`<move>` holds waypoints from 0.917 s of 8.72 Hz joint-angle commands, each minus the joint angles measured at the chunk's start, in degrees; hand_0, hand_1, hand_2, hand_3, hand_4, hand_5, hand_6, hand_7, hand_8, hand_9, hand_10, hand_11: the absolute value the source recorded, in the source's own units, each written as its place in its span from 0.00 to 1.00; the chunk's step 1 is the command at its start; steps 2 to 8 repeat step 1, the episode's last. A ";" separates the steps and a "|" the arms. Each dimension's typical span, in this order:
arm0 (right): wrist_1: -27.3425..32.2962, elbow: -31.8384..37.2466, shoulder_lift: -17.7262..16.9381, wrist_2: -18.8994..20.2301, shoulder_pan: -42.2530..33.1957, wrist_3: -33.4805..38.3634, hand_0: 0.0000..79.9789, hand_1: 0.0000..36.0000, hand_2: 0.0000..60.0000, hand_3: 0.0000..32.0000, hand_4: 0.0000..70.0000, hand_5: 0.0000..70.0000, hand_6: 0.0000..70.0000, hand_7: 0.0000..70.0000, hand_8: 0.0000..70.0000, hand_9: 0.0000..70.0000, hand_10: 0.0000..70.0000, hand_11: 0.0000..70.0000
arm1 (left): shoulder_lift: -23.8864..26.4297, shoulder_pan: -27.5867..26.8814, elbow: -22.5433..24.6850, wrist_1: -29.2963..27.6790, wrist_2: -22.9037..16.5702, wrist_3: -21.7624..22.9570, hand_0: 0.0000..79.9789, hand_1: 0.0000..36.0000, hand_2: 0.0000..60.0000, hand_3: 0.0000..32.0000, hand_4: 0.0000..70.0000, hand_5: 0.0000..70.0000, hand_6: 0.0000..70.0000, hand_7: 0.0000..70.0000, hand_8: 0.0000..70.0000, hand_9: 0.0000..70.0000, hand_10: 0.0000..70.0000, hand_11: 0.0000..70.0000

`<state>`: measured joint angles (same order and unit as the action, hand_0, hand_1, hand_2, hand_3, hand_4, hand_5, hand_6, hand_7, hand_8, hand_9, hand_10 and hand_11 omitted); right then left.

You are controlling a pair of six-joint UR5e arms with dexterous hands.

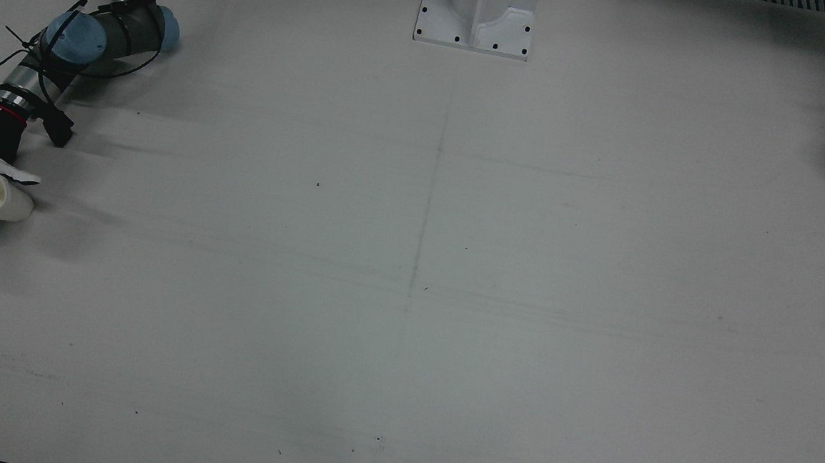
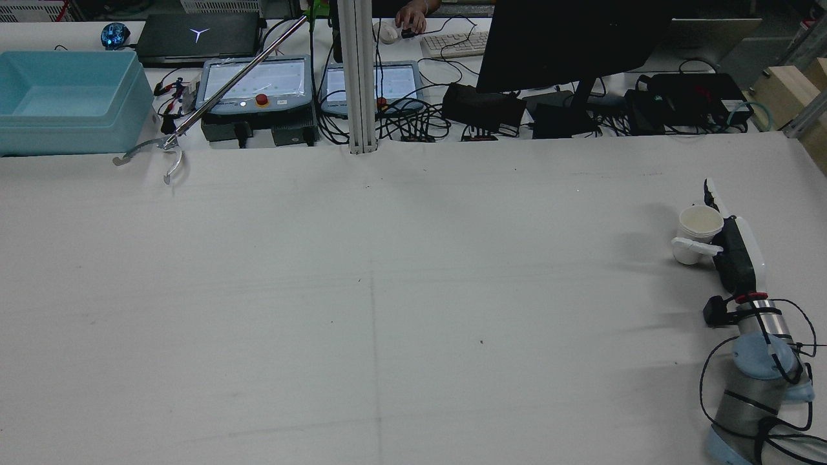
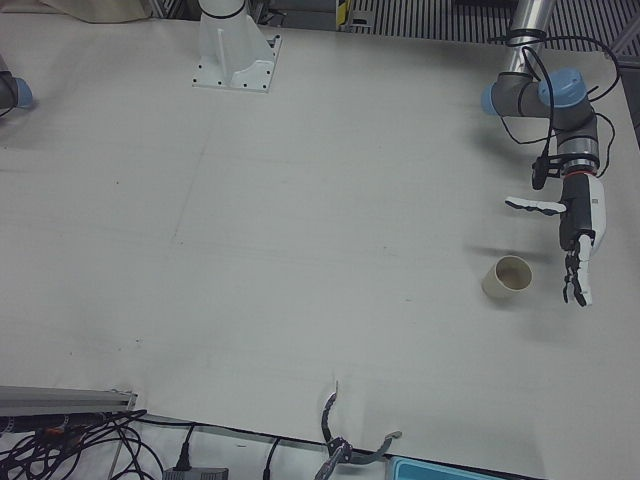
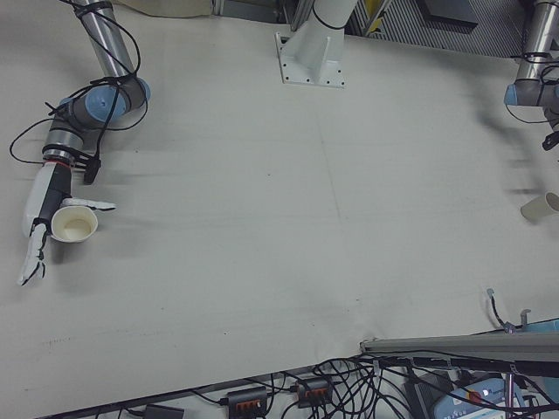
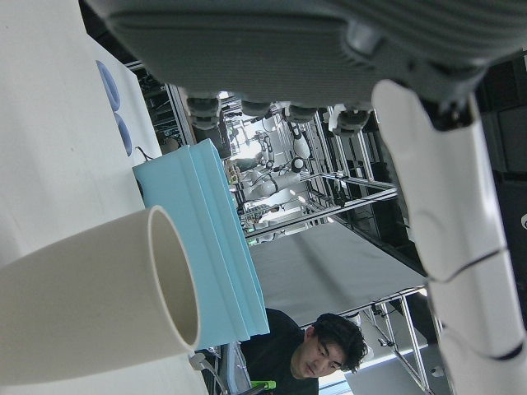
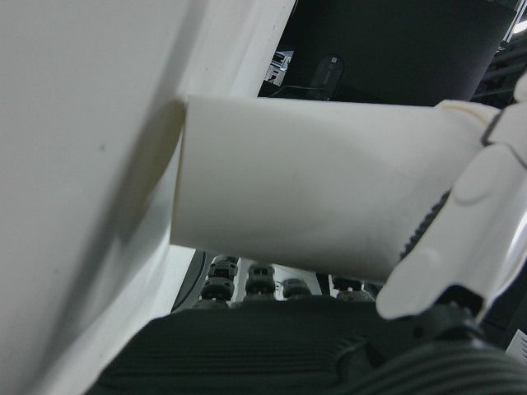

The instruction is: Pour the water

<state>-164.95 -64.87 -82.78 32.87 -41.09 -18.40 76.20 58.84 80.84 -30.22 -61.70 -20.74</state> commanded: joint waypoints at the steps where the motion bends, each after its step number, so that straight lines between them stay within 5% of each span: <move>1: -0.80 -18.15 -5.59 0.70 -0.83 1.69 0.55 0.27 0.09 0.00 0.06 0.00 0.03 0.03 0.01 0.04 0.10 0.16 | 0.00 0.05 0.02 0.33 0.00 0.09 0.67 0.39 0.00 0.27 0.14 0.00 0.00 0.03 0.00 0.00 0.05 0.10; 8: -0.80 -18.15 -5.59 0.70 -0.83 1.69 0.55 0.27 0.09 0.00 0.06 0.00 0.03 0.03 0.01 0.04 0.10 0.16 | 0.00 0.05 0.02 0.33 0.00 0.09 0.67 0.39 0.00 0.27 0.14 0.00 0.00 0.03 0.00 0.00 0.05 0.10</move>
